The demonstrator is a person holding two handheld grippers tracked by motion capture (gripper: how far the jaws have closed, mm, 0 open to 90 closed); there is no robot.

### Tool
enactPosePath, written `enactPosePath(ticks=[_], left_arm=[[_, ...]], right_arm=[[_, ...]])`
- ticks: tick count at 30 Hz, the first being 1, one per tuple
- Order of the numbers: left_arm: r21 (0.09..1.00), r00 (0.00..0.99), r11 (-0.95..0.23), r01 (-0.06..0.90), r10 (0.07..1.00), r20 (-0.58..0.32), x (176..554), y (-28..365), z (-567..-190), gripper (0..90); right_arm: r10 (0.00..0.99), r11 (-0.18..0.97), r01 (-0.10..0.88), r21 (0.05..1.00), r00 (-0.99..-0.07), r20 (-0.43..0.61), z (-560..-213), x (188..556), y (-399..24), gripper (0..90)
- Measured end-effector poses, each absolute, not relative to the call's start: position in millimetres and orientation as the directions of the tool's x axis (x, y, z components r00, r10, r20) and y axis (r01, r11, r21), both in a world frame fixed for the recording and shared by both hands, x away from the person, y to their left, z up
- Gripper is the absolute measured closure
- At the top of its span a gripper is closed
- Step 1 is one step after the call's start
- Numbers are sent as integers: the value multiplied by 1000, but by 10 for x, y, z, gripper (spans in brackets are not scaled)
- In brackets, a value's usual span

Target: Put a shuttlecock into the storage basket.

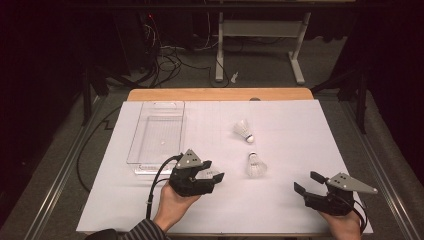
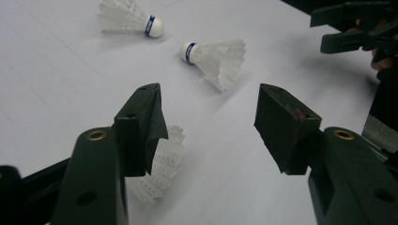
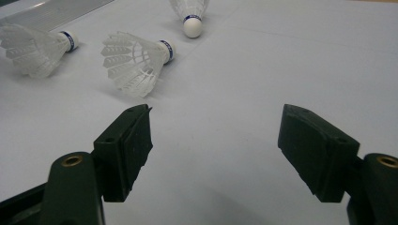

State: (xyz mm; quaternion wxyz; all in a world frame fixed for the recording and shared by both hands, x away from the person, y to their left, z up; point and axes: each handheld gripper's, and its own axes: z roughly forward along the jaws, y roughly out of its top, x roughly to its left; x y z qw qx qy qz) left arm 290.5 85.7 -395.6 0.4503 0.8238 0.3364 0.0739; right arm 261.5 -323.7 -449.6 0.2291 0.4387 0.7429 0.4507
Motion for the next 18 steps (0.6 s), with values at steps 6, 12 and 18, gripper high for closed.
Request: enactPosePath(ticks=[6,12,18], left_arm=[[758,759,-409,508,629,-169,2935,901,-3914,426],[706,741,-441,554,648,-177,2976,920,-3905,437],[667,726,-459,587,662,-184,3019,929,-3914,436]], right_arm=[[859,207,445,871,-509,56,-4495,2614,-3237,269],[859,206,446,871,-508,58,-4494,2613,-3238,269],[859,207,446,871,-509,57,-4496,2615,-3238,270]])
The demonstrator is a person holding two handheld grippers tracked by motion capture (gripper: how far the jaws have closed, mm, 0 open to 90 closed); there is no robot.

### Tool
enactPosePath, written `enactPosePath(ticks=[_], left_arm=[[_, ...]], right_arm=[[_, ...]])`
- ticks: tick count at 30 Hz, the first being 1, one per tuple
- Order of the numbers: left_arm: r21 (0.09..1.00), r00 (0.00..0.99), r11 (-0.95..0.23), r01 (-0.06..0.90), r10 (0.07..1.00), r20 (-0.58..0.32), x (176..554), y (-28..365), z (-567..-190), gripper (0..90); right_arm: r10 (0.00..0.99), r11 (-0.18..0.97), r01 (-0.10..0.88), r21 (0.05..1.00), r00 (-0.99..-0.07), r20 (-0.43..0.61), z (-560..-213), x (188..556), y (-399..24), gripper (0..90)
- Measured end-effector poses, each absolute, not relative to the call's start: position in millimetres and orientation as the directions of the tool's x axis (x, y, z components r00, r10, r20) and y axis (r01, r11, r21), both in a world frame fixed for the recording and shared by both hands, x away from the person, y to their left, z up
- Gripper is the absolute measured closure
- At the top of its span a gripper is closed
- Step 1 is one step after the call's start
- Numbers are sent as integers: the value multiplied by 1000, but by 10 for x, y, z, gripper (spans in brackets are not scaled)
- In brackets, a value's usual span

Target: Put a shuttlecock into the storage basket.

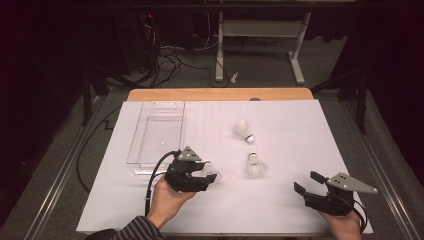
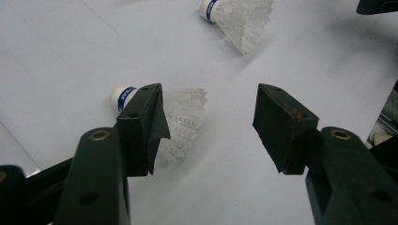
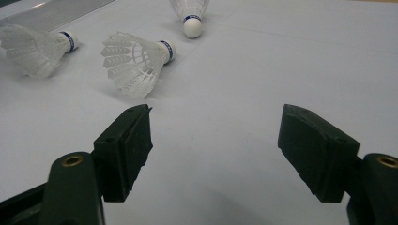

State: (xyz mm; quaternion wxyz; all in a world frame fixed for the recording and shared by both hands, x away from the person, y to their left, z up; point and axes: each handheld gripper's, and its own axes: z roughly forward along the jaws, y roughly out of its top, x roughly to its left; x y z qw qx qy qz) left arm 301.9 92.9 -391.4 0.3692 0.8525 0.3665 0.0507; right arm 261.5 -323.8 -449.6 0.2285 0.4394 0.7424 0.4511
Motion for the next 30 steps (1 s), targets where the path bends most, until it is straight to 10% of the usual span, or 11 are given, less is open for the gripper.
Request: enactPosePath(ticks=[30], left_arm=[[492,680,-556,670,725,-106,3194,822,-4115,522]], right_arm=[[860,212,449,868,-508,53,-4498,2614,-3232,272]])
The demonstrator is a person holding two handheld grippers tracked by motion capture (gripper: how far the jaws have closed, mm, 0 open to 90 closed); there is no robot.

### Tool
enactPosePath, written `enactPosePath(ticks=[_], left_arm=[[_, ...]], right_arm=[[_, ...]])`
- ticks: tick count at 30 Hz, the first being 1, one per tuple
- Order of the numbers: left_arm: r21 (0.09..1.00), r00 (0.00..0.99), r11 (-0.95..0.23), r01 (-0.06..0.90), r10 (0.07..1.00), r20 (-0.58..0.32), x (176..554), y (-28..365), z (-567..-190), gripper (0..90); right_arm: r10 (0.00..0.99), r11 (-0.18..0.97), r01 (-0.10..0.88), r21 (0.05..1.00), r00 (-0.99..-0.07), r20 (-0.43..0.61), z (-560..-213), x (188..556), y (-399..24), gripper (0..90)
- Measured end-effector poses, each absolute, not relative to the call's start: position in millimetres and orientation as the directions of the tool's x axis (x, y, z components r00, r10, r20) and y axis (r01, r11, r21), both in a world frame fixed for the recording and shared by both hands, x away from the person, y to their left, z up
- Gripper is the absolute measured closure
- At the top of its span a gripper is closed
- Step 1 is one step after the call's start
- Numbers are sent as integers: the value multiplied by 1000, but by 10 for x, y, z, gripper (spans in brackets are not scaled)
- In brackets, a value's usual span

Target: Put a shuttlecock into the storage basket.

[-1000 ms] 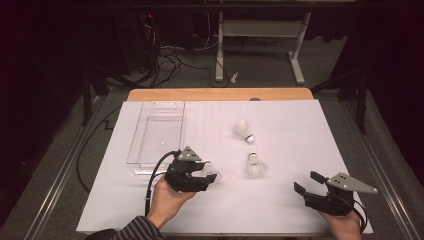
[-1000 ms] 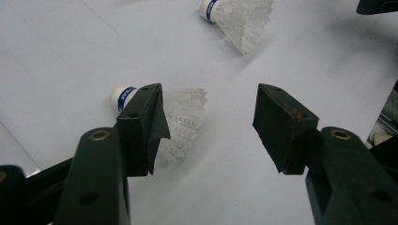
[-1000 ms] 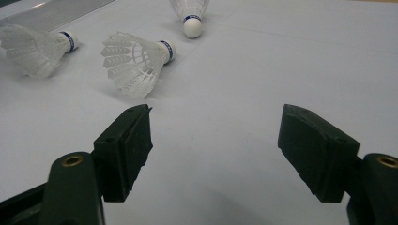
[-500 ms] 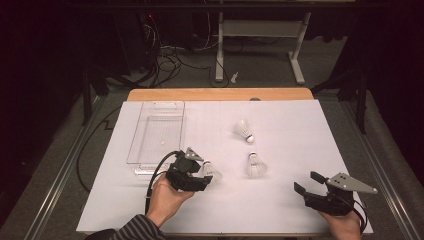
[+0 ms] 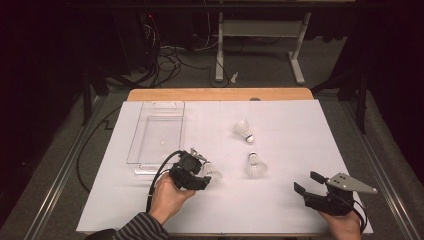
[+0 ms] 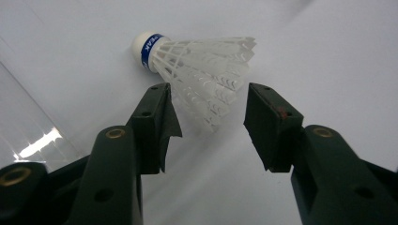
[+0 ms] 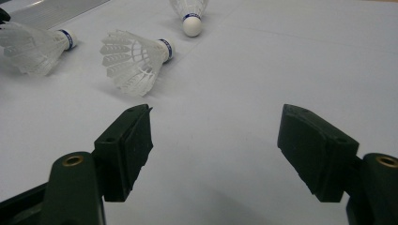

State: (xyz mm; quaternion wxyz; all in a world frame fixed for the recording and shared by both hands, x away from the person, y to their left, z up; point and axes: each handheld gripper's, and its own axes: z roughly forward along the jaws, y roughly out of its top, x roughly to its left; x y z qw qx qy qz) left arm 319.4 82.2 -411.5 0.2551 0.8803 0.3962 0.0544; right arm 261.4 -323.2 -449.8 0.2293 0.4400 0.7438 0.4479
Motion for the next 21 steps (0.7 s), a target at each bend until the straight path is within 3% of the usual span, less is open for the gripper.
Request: enactPosePath(ticks=[21], left_arm=[[444,655,-546,711,744,-133,3296,831,-4240,609]], right_arm=[[859,212,449,868,-509,53,-4498,2614,-3232,273]])
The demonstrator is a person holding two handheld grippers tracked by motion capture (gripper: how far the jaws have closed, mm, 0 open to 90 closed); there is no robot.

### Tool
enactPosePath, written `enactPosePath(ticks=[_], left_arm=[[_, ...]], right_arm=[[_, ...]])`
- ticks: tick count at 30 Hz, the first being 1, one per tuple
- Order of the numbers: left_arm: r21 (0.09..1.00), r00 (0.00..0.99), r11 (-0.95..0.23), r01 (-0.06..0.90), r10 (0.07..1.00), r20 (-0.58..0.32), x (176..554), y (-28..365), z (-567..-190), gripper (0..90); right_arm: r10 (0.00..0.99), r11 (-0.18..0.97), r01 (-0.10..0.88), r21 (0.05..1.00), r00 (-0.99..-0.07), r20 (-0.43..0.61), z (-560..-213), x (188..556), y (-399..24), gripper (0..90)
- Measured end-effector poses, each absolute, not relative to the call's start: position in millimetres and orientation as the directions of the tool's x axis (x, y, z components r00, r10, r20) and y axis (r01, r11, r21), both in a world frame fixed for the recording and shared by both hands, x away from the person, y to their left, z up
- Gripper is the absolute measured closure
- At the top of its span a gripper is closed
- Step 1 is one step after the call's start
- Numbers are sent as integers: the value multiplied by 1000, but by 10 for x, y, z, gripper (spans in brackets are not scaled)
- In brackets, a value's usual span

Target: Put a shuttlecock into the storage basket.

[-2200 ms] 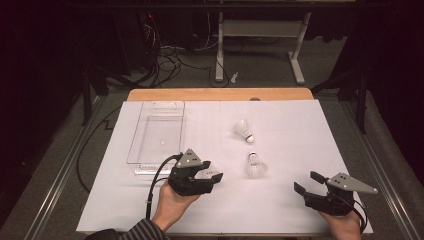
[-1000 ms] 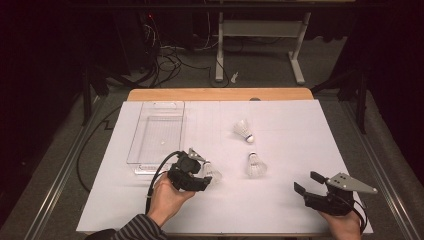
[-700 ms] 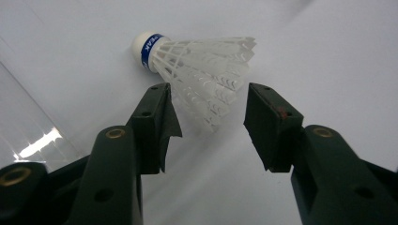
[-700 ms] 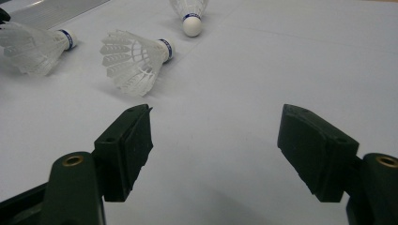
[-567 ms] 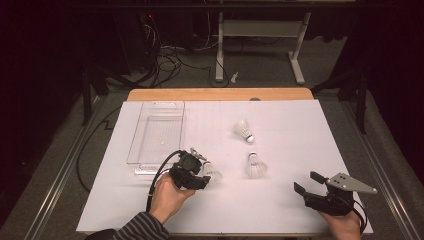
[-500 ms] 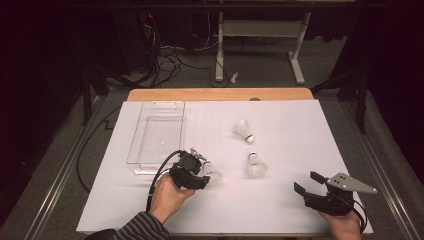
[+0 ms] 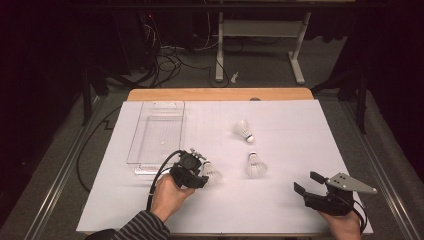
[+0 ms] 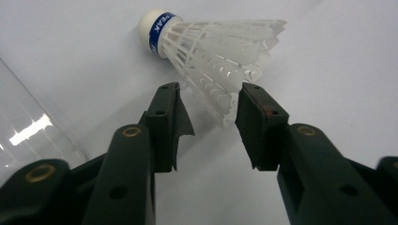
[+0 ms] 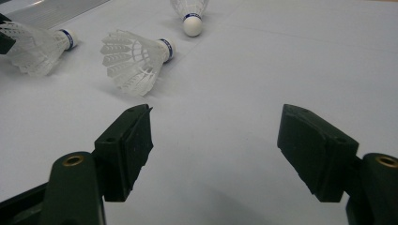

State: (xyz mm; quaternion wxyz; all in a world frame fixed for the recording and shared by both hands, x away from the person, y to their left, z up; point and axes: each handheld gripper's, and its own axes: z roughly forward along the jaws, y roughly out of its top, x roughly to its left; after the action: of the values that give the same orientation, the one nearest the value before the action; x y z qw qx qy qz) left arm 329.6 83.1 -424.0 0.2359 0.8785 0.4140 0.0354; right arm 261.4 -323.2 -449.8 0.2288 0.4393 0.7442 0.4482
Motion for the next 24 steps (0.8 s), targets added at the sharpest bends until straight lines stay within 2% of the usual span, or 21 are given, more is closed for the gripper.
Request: enactPosePath(ticks=[13,24], left_arm=[[427,646,-540,725,749,-150,3323,848,-4281,740],[427,650,-550,718,749,-130,3312,856,-4276,847]], right_arm=[[859,212,449,868,-509,54,-4498,2614,-3232,273],[860,211,451,867,-507,55,-4500,2615,-3231,273]])
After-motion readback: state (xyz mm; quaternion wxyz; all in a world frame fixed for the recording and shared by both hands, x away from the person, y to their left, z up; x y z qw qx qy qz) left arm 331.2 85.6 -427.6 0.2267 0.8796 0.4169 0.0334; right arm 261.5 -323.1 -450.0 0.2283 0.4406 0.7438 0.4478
